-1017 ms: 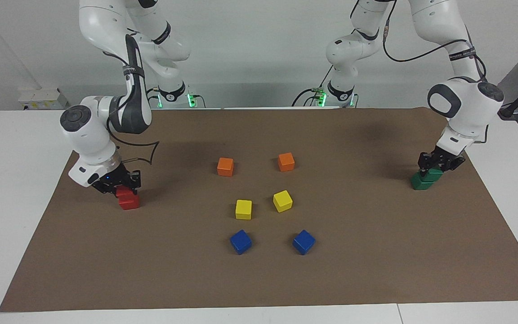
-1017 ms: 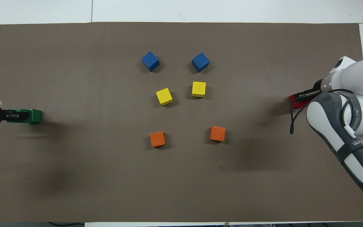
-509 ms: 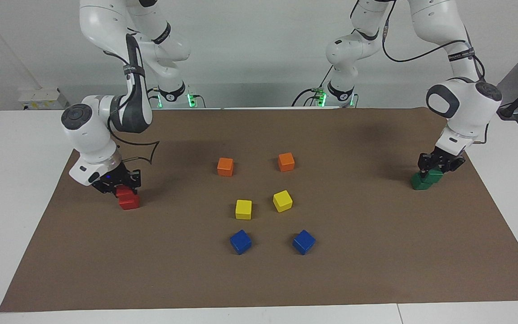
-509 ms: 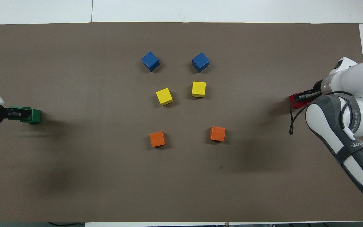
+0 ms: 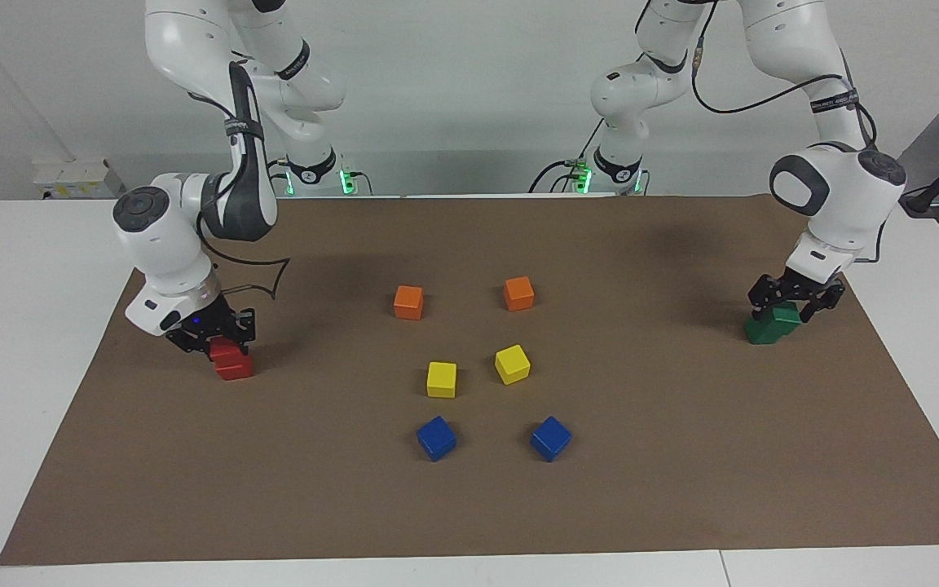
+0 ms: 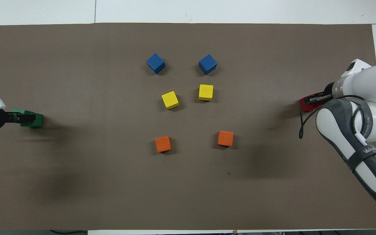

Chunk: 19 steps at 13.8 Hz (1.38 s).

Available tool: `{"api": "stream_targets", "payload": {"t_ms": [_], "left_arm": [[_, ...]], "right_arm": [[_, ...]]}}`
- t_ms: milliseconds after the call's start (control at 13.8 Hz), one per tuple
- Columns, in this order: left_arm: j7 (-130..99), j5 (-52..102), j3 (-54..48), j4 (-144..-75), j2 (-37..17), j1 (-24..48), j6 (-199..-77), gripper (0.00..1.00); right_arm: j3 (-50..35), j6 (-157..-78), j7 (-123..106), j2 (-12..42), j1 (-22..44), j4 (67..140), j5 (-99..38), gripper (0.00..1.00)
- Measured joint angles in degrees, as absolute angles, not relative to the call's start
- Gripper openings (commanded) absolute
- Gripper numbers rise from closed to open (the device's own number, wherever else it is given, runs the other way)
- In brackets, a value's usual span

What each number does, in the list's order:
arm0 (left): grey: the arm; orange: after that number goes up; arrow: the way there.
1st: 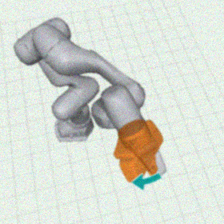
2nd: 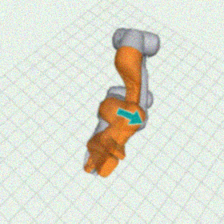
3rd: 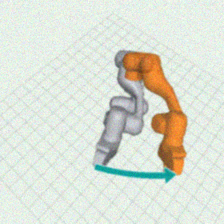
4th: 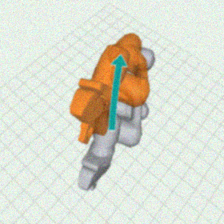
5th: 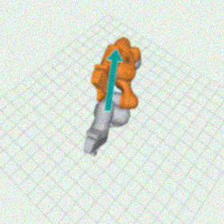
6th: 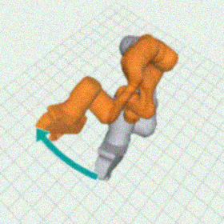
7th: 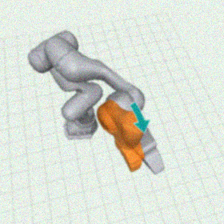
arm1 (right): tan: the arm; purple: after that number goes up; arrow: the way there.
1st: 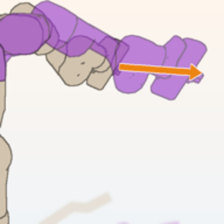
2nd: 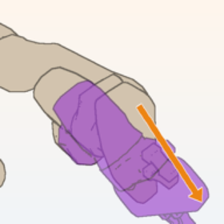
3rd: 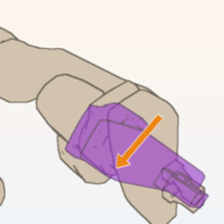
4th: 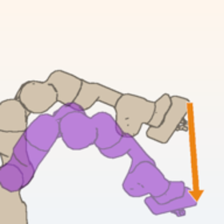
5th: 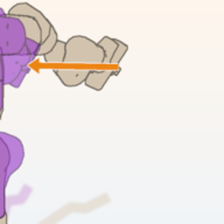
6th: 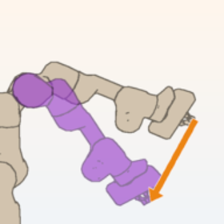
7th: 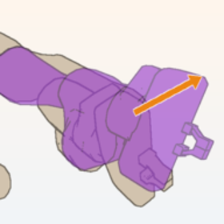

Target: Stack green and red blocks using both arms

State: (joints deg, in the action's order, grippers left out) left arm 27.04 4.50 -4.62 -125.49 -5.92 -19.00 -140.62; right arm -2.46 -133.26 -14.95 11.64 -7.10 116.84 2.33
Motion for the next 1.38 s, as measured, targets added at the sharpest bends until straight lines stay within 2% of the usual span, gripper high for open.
{"api": "stream_targets", "payload": {"t_ms": [218, 581, 1090, 1380], "left_arm": [[27.04, 4.50, -4.65, -121.54, -5.94, -19.00, -134.55, 1.00], [27.04, 4.50, -4.81, -109.26, -5.59, -18.39, -120.53, 1.00], [18.77, 4.50, -5.15, -106.36, 0.43, -18.18, -112.55, 1.00], [7.83, 1.05, -5.60, -102.07, 1.81, -13.69, -105.68, 1.00]], "right_arm": [[-2.45, -133.76, -14.95, 11.64, -7.13, 116.97, 2.33, 0.00], [-2.41, -134.05, -15.17, 11.64, -7.44, 117.02, 2.33, 0.00], [-2.40, -134.17, -16.45, 11.63, -8.73, 117.02, 2.33, 0.00], [-2.42, -134.18, -16.46, 11.63, -8.79, 117.02, 2.33, 0.00]]}}
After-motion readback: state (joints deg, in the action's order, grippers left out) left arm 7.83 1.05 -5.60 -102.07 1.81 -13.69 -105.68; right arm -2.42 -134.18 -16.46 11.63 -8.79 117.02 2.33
